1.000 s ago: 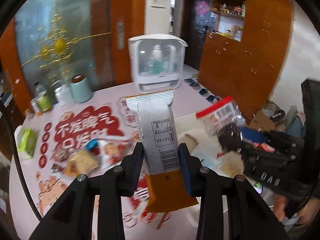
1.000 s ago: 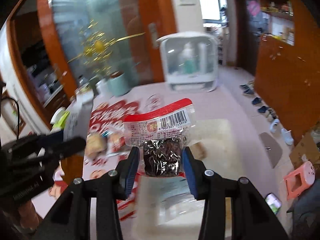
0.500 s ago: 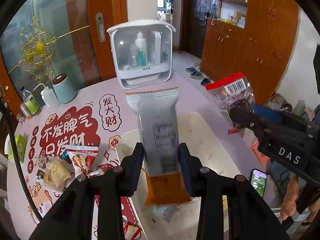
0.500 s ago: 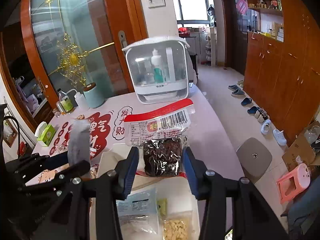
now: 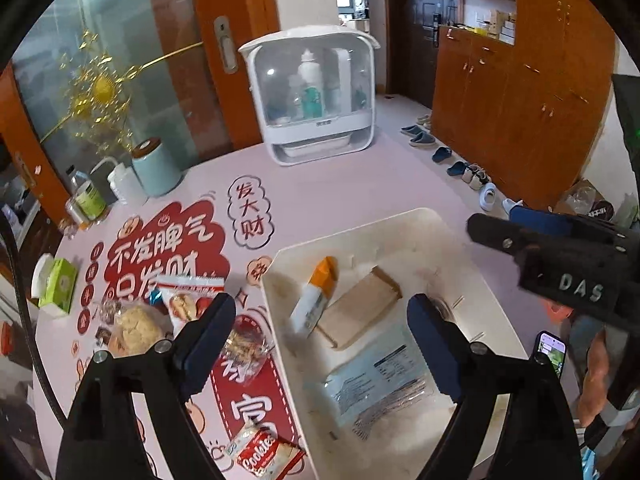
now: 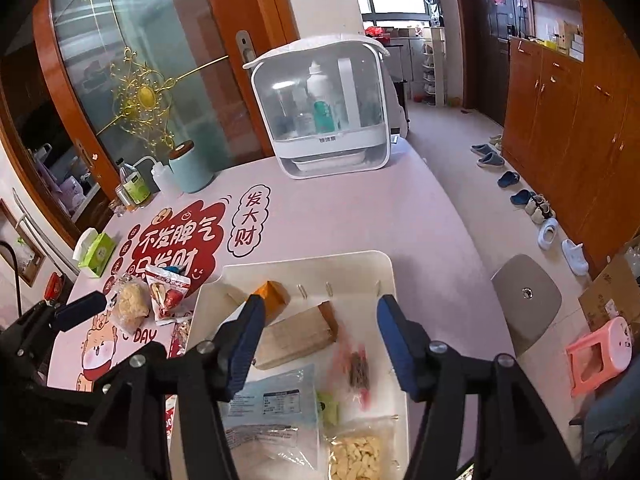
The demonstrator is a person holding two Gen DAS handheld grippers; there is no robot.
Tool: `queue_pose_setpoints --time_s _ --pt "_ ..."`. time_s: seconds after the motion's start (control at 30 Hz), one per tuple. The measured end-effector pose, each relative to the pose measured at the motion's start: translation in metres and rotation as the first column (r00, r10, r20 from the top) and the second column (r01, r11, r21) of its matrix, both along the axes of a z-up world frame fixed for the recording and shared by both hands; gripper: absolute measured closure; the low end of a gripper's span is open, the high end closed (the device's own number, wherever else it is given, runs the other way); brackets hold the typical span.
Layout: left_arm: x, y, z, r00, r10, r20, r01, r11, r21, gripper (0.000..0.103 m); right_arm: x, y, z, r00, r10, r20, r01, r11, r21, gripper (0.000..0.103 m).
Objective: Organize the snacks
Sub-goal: 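Move both tools back toward the remaining snacks on the table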
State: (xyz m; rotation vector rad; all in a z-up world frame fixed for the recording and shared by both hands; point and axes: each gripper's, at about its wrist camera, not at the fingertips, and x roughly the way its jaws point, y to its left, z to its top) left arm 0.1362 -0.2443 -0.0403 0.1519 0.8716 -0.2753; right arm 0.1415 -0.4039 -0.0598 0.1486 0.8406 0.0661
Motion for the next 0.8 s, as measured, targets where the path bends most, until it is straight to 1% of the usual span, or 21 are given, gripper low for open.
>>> queue_pose_setpoints --time_s 0.2,0.37,0.53,0.6,0.73,0.8 --pt "-0.006 0.028 0.000 0.998 0.051 -0.021 -0.052 0.999 -0.016 0.016 -0.005 0.007 0.001 1.000 0.016 -0.008 -0.015 1.000 0.014 0.044" --pt "-0.012 0.052 0.007 0.996 0.089 -0.009 -0.090 0.996 -0.018 0.016 -0.010 0.017 0.003 0.999 0.030 -0.011 -0.029 0.999 0.037 0.044" --pt "-0.020 0.088 0.025 0.990 0.138 0.029 -0.138 0.990 -0.010 0.016 -0.015 0.033 0.008 0.999 0.049 -0.005 -0.049 0.998 0.041 0.044" --pt "-0.024 0.108 0.035 0.985 0.164 0.055 -0.164 0.986 -0.005 0.016 -0.016 0.040 0.011 0.998 0.056 0.001 -0.056 0.998 0.042 0.044" --pt "-0.029 0.150 0.054 0.970 0.217 0.110 -0.219 0.976 0.005 0.015 -0.015 0.059 0.017 0.997 0.070 0.007 -0.071 0.996 0.049 0.044" --pt "-0.030 0.175 0.063 0.958 0.250 0.139 -0.253 0.967 0.011 0.014 -0.014 0.070 0.020 0.997 0.074 0.012 -0.074 0.996 0.043 0.043"
